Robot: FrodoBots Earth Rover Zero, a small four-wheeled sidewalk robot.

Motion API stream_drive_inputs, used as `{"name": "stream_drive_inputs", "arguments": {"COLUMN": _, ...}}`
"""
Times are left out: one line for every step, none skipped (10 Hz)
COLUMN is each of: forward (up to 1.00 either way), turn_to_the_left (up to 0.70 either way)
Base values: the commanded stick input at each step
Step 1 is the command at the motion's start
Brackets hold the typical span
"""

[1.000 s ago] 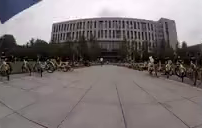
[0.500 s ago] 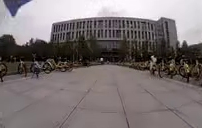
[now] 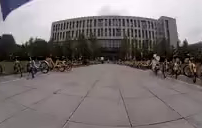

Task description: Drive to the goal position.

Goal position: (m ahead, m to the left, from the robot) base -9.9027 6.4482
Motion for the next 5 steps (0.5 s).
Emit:
{"name": "stream_drive_inputs", "arguments": {"forward": 0.60, "turn_to_the_left": 0.01}}
{"name": "stream_drive_inputs", "arguments": {"forward": 0.60, "turn_to_the_left": 0.01}}
{"name": "stream_drive_inputs", "arguments": {"forward": 0.60, "turn_to_the_left": 0.01}}
{"name": "stream_drive_inputs", "arguments": {"forward": 0.60, "turn_to_the_left": 0.01}}
{"name": "stream_drive_inputs", "arguments": {"forward": 0.60, "turn_to_the_left": 0.01}}
